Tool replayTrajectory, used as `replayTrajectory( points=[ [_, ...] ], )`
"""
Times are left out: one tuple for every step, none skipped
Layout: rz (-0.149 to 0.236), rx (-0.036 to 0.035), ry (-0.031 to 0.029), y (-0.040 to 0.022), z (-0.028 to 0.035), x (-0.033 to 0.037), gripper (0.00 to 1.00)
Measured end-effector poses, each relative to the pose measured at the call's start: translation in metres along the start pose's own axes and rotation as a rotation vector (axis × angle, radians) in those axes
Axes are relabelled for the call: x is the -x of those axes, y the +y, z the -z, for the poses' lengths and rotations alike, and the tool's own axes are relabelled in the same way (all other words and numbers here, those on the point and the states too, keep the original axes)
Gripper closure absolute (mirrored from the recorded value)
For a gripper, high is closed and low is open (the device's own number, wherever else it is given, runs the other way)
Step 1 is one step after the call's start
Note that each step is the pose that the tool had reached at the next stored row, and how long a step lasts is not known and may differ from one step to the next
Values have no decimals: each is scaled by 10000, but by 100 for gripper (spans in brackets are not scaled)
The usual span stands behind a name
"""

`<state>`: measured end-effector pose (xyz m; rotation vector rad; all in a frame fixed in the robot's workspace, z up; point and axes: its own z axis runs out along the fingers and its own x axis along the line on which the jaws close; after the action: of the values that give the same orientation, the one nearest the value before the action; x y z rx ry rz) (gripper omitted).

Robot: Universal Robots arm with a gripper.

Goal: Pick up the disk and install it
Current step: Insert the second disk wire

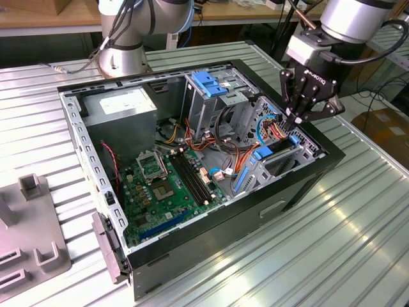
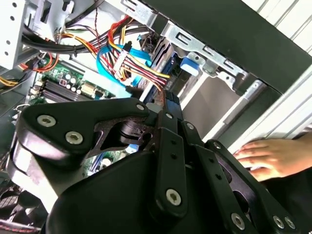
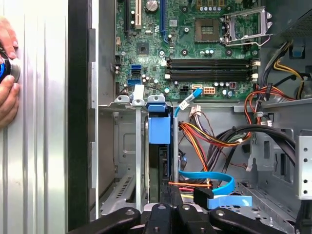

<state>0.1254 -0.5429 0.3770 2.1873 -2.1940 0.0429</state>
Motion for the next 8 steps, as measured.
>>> replayTrajectory(
  points=[
    [0, 0, 0, 0, 24, -1, 89],
    [0, 0, 0, 0, 43, -2, 89],
    [0, 0, 0, 1, 63, -3, 89],
    [0, 0, 0, 1, 82, -4, 89],
    [0, 0, 1, 1, 99, -5, 89],
    [0, 0, 0, 1, 126, -6, 89],
    [0, 0, 1, 2, 135, -7, 89],
    [0, 0, 6, 2, 143, -7, 89]
  ],
)
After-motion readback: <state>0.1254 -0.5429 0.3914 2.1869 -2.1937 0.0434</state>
